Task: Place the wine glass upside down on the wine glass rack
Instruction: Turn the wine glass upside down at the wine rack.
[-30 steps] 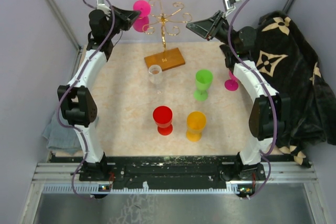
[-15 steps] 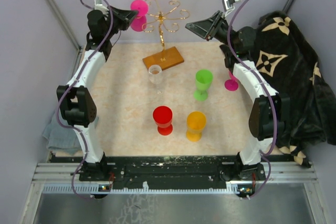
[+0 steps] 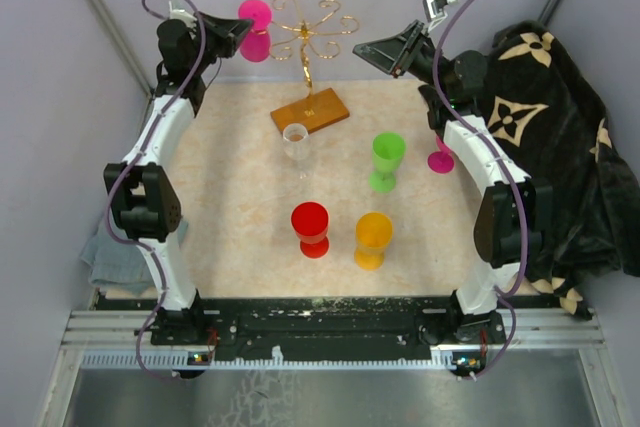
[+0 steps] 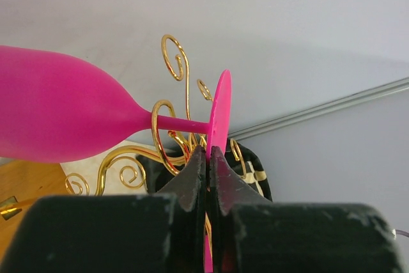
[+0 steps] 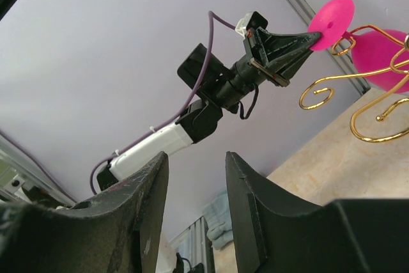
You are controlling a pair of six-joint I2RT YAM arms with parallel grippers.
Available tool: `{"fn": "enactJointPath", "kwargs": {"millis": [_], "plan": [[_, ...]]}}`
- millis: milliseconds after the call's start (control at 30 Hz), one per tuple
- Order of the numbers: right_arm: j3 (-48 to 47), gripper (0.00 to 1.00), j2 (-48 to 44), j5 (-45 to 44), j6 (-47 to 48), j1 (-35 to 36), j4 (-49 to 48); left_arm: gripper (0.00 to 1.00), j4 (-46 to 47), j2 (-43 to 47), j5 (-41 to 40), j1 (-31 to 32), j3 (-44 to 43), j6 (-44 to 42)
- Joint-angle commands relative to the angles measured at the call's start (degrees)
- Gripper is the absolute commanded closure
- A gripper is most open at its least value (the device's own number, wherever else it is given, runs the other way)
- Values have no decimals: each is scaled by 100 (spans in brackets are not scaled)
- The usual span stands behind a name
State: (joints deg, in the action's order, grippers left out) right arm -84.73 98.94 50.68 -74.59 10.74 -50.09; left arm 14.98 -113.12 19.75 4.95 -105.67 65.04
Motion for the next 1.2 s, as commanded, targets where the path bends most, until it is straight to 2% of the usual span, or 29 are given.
{"fn": "enactJointPath", "kwargs": {"millis": [0,567,667,733,967,1167], "plan": [[2,59,-283,-31,49,46,-282,100,303,120,82,-89,-9,176],[-106,58,-153,-41,15,140,-317,100,466,640,415,-84,898,136],[-67,59,-147,-40,17,153,-334,94,504,576,541,-84,853,178],[-30,59,-172,-41,17,152,-344,84,484,560,567,-80,830,171],[32,59,-234,-58,41,154,-322,64,412,569,599,-87,827,151],[77,59,-258,-73,56,150,-314,59,278,703,584,-86,845,3]]}}
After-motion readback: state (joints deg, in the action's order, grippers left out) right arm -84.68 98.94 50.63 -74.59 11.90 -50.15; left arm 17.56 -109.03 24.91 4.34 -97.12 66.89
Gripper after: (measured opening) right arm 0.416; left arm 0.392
